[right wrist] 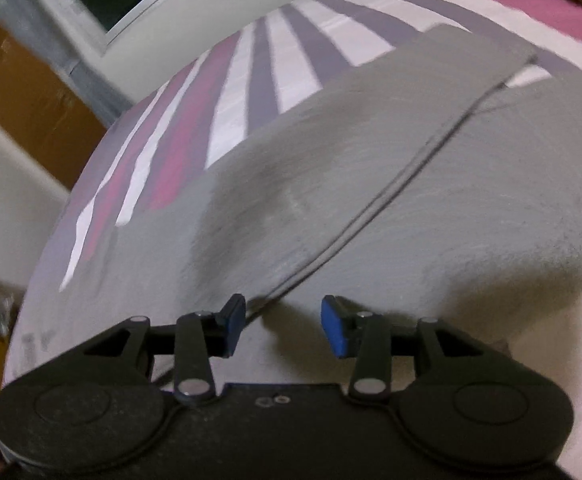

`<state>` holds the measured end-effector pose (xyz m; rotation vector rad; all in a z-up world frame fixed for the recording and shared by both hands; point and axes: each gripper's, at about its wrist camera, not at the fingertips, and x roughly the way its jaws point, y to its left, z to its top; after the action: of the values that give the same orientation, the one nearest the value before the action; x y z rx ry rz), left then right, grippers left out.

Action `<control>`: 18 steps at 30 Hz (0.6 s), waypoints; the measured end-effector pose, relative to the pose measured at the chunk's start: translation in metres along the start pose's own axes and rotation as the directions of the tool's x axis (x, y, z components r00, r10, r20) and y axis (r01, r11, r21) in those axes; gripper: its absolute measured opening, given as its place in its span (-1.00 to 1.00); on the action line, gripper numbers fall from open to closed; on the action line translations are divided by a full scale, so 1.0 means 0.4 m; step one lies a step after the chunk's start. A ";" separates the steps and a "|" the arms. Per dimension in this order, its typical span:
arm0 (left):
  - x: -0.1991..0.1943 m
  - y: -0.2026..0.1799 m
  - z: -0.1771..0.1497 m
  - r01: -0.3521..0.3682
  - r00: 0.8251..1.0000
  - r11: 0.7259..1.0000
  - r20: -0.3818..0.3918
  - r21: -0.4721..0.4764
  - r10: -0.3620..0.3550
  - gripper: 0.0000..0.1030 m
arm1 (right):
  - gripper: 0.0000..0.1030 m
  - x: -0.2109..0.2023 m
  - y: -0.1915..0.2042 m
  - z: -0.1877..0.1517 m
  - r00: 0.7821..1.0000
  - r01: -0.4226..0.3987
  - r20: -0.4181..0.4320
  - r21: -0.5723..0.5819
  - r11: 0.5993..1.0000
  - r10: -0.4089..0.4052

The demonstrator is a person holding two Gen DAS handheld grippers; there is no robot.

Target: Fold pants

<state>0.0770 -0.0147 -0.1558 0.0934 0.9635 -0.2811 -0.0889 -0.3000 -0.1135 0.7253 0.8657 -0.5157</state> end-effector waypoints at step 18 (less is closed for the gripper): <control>0.011 0.002 0.005 0.021 1.000 1.000 -0.002 -0.006 -0.021 0.04 | -0.87 -0.011 -0.079 0.077 0.970 -0.128 0.230 0.206 0.970 0.080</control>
<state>0.0812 -0.0150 -0.1585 0.0777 0.9677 -0.2977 -0.0971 -0.3433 -0.1076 0.8927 0.5645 -0.5912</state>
